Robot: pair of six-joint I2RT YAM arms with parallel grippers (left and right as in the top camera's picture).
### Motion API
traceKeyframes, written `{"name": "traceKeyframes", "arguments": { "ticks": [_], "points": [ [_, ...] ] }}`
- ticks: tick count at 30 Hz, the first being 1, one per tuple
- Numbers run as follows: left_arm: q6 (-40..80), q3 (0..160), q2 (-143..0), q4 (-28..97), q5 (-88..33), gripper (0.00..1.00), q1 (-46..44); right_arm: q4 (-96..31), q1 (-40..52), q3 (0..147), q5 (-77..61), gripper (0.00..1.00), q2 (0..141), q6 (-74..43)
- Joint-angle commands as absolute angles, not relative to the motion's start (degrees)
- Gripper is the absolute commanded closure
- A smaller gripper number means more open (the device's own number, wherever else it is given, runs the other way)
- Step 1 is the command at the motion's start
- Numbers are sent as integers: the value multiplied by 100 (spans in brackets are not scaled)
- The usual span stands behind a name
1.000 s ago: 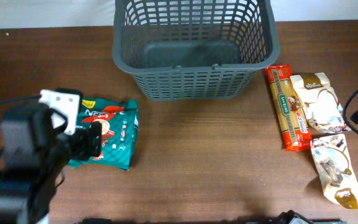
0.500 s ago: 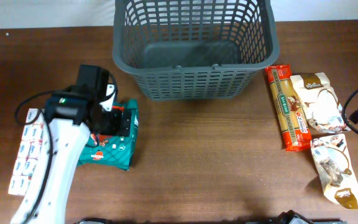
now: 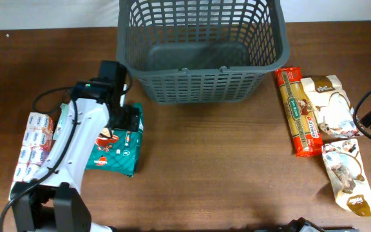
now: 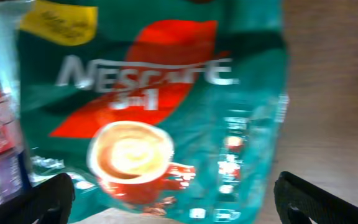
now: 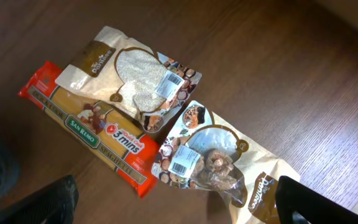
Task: Pack container
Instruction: 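Close the left gripper on the Nescafé bag and lift it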
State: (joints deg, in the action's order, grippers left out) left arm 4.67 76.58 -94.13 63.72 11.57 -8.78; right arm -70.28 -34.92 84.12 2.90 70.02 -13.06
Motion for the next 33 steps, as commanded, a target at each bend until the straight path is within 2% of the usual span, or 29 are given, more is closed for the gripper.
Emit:
{"name": "traceKeyframes", "arguments": {
  "ticks": [1,10,33],
  "points": [
    [585,7603,-9472,6285,707,1,-1341,-7024,-3527,8433,193,1,6984,-1315],
    [1479,7535,-9588,6038,1094,1,-2167,-7032,-3527,8433,193,1,6984,-1315],
    [1756,5704,-9782,5341,2735,1,-2165,-7032,-3527,8433,40,1,6984,-1313]
  ]
}}
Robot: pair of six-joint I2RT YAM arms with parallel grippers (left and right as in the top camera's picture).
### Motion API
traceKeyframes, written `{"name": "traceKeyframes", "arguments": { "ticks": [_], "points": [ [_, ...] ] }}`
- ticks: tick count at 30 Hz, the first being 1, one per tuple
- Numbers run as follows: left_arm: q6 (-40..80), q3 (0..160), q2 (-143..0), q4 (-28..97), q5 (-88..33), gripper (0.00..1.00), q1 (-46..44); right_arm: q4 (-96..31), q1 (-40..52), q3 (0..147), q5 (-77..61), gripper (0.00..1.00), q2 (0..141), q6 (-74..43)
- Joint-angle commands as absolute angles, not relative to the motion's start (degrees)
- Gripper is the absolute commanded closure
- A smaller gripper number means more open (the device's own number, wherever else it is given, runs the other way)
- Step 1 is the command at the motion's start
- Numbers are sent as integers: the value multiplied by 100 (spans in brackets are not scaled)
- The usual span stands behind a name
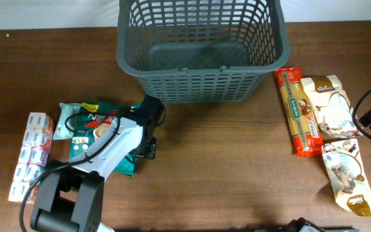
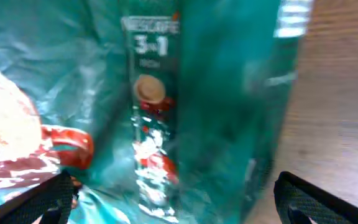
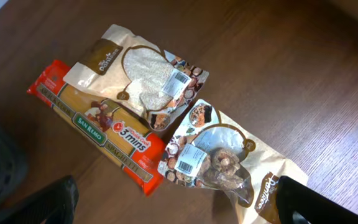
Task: Pack container
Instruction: 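Close the left gripper on the Nescafé bag and lift it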
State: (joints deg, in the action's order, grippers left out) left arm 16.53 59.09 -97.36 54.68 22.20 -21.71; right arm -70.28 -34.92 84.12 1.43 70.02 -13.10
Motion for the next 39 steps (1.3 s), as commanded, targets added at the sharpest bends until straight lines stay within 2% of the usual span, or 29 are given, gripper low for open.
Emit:
{"name": "traceKeyframes", "arguments": {
  "ticks": [1,15,16,17,19,20,23,33,36,39],
  "points": [
    [1756,5658,-9782,5236,2781,1,-2165,-7035,-3527,8433,40,1,6984,-1313],
    [1756,4862,-9782,3601,2788,2,-2165,-7076,-3527,8433,40,1,6984,-1313],
    [1756,4799,-9782,3522,2777,8,-2165,-7076,-3527,8433,40,1,6984,-1313],
    [1756,4746,-9782,3465,2762,17,-2165,-7076,-3527,8433,40,1,6984,-1310],
    [1756,4657,-9782,3378,2744,50,-2165,-7076,-3527,8433,40,1,6984,-1308],
    [1758,4600,-9782,3332,2744,75,-2165,-7076,-3527,8433,43,1,6984,-1291],
    [1754,4582,-9782,3341,2744,98,-2165,-7081,-3527,8433,43,1,6984,-1291],
    [1756,4637,-9561,3745,2751,98,-2165,-7096,-3527,8433,45,1,6984,-1291],
    [1758,4703,-9137,4058,2751,99,-2165,-7096,-3527,8433,45,1,6984,-1291],
    [1787,4904,-8071,4565,2840,98,-2165,-7096,-3527,8433,43,1,6984,-1291]
  ]
}}
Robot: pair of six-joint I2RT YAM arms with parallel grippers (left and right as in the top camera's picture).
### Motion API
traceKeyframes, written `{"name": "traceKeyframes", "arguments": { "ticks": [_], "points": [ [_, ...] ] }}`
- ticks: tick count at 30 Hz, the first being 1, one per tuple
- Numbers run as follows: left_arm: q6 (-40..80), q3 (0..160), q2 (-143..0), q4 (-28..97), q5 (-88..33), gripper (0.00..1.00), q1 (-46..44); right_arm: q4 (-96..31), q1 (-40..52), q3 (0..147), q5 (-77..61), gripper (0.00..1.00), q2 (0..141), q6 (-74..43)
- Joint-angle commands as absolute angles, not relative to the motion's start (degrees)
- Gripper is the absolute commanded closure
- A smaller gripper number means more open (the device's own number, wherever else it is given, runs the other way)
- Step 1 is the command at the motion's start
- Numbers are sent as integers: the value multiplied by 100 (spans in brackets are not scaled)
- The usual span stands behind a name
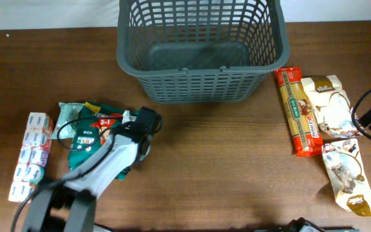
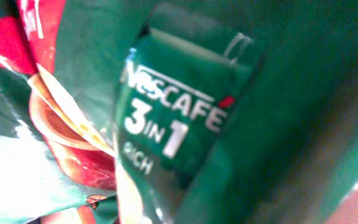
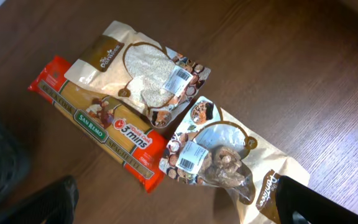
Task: Pack container
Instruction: 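Close the left gripper on the Nescafé bag and lift it, then carry the Nescafé bag over the basket and release it inside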
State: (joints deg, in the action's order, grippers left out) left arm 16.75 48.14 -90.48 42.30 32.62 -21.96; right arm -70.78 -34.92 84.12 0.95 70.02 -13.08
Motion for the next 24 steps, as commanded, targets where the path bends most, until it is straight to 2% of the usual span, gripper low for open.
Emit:
{"name": "traceKeyframes", "arguments": {
  "ticks": [1,9,15,20,24],
  "points": [
    [1802,4976,-7765,4681,2908,98,-2165,-7094,-3527,8433,43,1,6984,-1291],
    [1798,5922,-5404,5612,3651,98,-2165,-7094,-3527,8433,38,1,6984,-1295],
    [1520,6198,-4224,5522,4298,99,-2165,-7091,-3527,8433,-117,1,6984,-1295],
    [604,6198,-4213,4508,4294,99,-2165,-7048,-3527,8433,-220,1,6984,-1295],
    [-701,6198,-4431,2648,4289,99,-2165,-7000,-3527,8433,-237,1,6987,-1295]
  ]
}}
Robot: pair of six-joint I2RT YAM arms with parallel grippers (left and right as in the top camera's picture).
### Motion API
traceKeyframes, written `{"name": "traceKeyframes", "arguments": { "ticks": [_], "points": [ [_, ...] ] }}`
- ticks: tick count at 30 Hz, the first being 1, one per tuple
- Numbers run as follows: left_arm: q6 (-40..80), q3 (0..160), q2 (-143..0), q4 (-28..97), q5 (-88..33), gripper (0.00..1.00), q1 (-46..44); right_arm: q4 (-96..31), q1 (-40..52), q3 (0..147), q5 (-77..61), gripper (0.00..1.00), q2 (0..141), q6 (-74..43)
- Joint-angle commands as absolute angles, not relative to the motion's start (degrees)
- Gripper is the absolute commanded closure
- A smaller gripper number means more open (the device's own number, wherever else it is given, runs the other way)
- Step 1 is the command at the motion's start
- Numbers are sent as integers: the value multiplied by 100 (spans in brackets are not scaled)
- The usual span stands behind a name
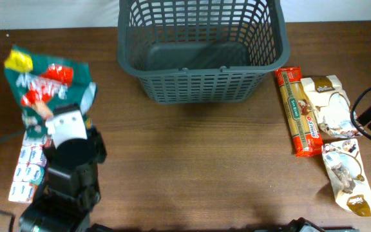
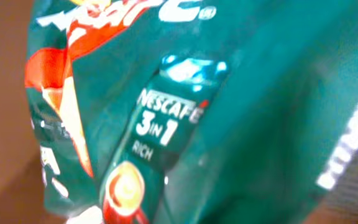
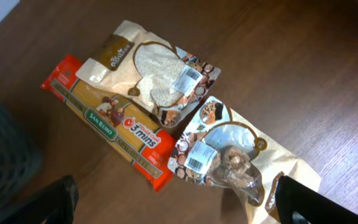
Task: Pack container
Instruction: 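Carry the Nescafé bag over the basket and release it inside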
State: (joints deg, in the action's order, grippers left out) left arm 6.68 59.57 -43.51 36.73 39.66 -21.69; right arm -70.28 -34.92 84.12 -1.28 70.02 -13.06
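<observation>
A green Nescafe 3in1 bag (image 1: 42, 87) hangs lifted off the table at the far left, and it fills the left wrist view (image 2: 185, 118). My left gripper (image 1: 59, 118) is shut on it, its fingers hidden behind the bag. The grey slatted basket (image 1: 198, 87) stands empty at the back centre. My right gripper (image 3: 188, 205) is open and holds nothing. It hovers over a mushroom pouch (image 3: 229, 158) at the right.
A red spaghetti pack (image 1: 297, 111), an oats pouch (image 1: 328, 103) and the mushroom pouch (image 1: 348, 175) lie to the right of the basket. A strip of white sachets (image 1: 27, 164) lies at the left edge beside my raised left arm (image 1: 69, 174).
The Nescafe bag lay on the table under my left gripper. Now it is held up in the air at the far left. The right gripper has hardly moved.
My left gripper was open above the Nescafe bag lying flat on the table. Then it was low at the bag's right edge, then pressed close against the bag. Now it holds the bag lifted. The right gripper stayed open over the pouches.
</observation>
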Motion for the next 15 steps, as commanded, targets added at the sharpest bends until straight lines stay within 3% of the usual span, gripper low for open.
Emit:
{"name": "traceKeyframes", "arguments": {
  "ticks": [1,7,15],
  "points": [
    [-963,6198,-4497,2204,4287,99,-2165,-6991,-3527,8433,-237,1,6987,-1295],
    [-1612,6198,-5264,-410,3000,98,-2165,-6989,-3527,8433,-237,1,6987,-1293],
    [-325,6530,-6836,-2530,917,98,-2161,-7153,-3527,8433,-235,1,6987,-1288]
  ]
}}
